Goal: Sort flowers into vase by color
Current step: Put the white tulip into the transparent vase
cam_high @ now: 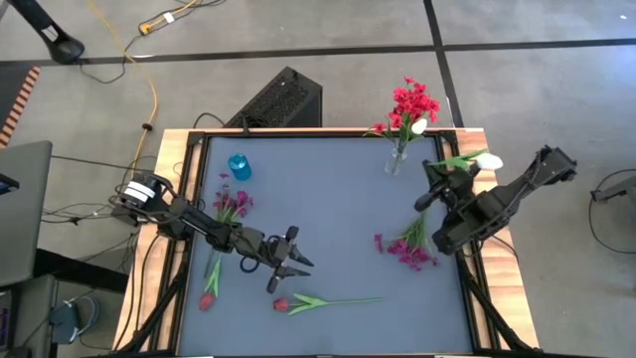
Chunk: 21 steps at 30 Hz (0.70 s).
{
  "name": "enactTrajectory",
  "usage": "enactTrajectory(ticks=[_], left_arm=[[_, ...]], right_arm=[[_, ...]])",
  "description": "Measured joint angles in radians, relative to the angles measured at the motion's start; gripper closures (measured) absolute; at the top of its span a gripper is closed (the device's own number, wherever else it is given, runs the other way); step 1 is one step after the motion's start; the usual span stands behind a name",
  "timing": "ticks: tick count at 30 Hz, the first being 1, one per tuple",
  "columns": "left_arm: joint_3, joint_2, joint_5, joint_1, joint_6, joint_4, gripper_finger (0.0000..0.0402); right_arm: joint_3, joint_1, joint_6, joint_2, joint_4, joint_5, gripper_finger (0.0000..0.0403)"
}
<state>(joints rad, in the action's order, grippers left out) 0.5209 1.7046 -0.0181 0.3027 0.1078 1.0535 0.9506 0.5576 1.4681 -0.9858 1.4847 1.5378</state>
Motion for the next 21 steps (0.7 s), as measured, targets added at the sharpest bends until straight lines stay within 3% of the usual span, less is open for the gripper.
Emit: enactTrajectory(ticks=[5, 12, 16, 21], left_arm=[[0.000, 0.000, -0.001, 0.000, -0.002, 0.007, 0.0294], [0.000, -0.001, 0.008, -0.001, -0.011, 0.013, 0.0294], [0.000, -0.001, 0.041, -0.002, -0.017, 0.016, 0.0294], [0.000, -0.002, 0.044, -0.003, -0.017, 0.016, 0.0294]], right_arm=[[-0.108, -0.093, 0.099, 0.053, -0.010, 0.002, 0.0378], [-0.129, -0.203, 0.073, 0.098, 0.000, -0.015, 0.0378], [-0.129, -0.234, -0.004, 0.134, -0.014, -0.159, 0.0378], [-0.130, -0.212, -0.269, 0.163, -0.127, -0.401, 0.0378]])
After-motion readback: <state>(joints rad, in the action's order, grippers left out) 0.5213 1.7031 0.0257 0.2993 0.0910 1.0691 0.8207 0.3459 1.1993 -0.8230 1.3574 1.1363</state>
